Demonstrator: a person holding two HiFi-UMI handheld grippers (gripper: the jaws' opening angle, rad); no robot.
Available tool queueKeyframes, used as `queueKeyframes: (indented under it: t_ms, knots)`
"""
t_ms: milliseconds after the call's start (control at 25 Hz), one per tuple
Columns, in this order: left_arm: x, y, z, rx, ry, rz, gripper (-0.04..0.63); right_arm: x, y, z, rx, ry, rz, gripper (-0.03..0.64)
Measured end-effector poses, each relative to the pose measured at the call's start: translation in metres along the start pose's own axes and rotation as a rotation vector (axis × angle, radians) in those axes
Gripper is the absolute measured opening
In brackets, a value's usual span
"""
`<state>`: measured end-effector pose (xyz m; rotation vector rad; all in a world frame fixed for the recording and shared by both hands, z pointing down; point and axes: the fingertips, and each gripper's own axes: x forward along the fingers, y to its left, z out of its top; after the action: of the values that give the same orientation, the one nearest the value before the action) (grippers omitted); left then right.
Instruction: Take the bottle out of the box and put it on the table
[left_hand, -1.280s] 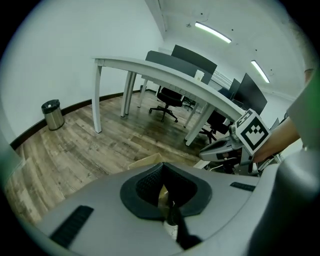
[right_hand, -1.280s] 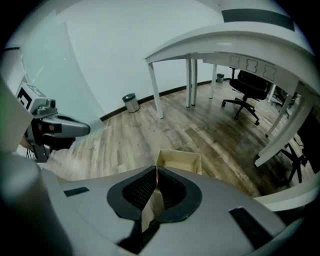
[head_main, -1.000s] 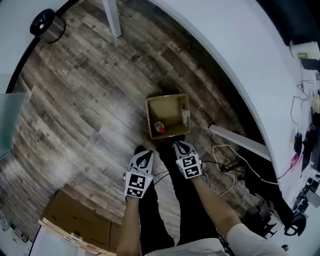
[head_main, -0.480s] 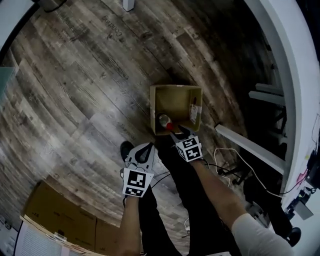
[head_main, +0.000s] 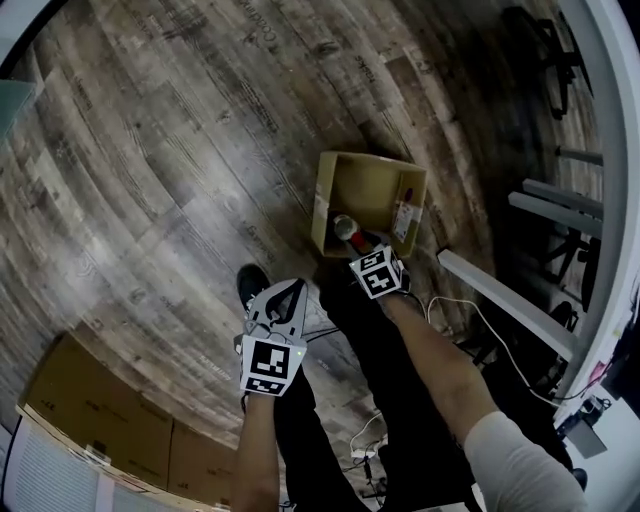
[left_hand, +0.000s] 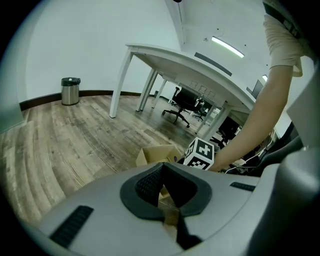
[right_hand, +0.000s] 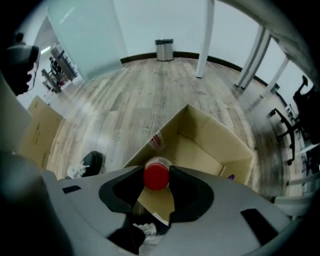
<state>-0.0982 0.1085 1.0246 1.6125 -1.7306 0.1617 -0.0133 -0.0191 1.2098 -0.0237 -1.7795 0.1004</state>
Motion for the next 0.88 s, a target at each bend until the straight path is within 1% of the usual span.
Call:
queueKeyframes:
  t_ms: [80, 240, 400, 520, 720, 880]
  knots:
    - [-0.005, 0.003, -0.007, -0.013, 0.003, 0.009, 0.015, 0.001, 0.001, 0.003, -0.043, 0.014, -0.022, 0.183]
    - [-0.013, 0.003, -0.013, -0.021, 0.011, 0.013, 0.015, -0.003, 0.007, -0.001, -0.075, 0.039, -0.022, 0.181]
    - [-0.016, 0.0, -0.001, -0.014, 0.012, -0.007, 0.015, -0.021, 0.008, 0.003, -0.04, 0.02, -0.022, 0.181]
    - [-0.017, -0.012, 0.019, -0.006, 0.009, -0.036, 0.015, -0.045, 0.009, 0.002, -0.036, 0.018, -0.019, 0.181]
    - [-0.018, -0.048, 0.066, 0.05, 0.014, -0.102, 0.015, -0.104, -0.002, 0.004, -0.037, 0.019, 0.008, 0.181]
    - [-0.024, -0.074, 0.101, 0.104, 0.034, -0.194, 0.015, -0.156, -0.013, 0.013, -0.042, -0.01, 0.0, 0.181]
